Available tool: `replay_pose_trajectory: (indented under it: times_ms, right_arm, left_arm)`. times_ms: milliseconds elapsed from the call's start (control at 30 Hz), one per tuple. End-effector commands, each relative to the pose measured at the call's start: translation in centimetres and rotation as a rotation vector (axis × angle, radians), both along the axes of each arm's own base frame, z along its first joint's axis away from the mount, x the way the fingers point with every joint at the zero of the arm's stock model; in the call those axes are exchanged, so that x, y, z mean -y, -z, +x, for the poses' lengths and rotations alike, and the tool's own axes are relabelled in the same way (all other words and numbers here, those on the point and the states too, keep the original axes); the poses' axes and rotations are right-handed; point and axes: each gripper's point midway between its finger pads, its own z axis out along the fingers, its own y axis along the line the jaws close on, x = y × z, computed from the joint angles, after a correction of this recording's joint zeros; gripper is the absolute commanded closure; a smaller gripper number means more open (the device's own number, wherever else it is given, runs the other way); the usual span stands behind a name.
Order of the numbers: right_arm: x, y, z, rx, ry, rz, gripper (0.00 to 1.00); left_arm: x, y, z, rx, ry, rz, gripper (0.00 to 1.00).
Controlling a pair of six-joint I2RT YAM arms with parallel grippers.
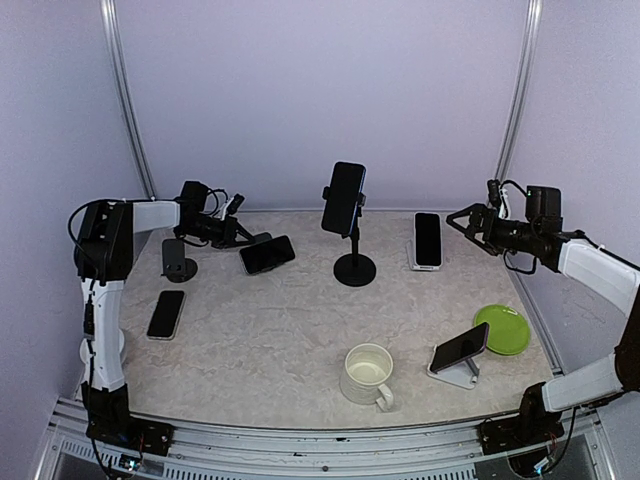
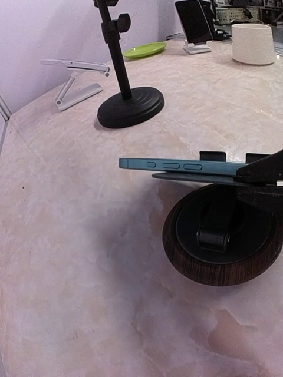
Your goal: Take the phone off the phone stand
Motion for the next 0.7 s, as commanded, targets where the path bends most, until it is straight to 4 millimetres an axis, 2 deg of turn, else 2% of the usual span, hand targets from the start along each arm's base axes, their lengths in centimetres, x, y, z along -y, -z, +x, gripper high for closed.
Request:
replay_pose_trajectory:
  times_ms: [0, 300, 333, 400, 467, 500, 667]
  right_arm:
    - [-0.6, 0.3, -0.1, 0.004, -0.019, 0.009, 0.00]
    - [-0.5, 0.2, -0.2, 0.008, -0.016, 0.005, 0.00]
    - [-0.5, 0.2, -0.2, 0.007, -0.016, 0.005, 0.00]
    - [-0.5, 0.2, -0.2, 0.009, -0.016, 0.007, 0.00]
    - [-0.5, 0.2, -0.2, 0.011, -0.019, 0.007, 0.00]
    - [-0.6, 0.2, -0.2, 0.013, -0.020, 0.006, 0.00]
    - [-0.6, 0.2, -0.1, 0.023, -0.026, 0.002, 0.00]
  left_arm:
    - [-3.4, -0.7, 1.3, 0.047, -0.078, 0.102, 0.92]
    - [-4.9, -1.2, 2.2, 0.074, -0.163, 0.237, 0.44]
    - [-5.1, -1.7, 2.3, 0.088, -0.176, 0.254, 0.40]
    - [-5.5, -3.2, 2.4, 0.133, -0.205, 0.294, 0.25]
    - [-5.9, -5.1, 2.5, 0.193, -0.241, 0.343, 0.04]
    - [-6.2, -5.8, 2.5, 0.220, -0.262, 0.379, 0.01]
    - [-7.4, -10.2, 1.9, 0.386, -0.359, 0.570, 0.01]
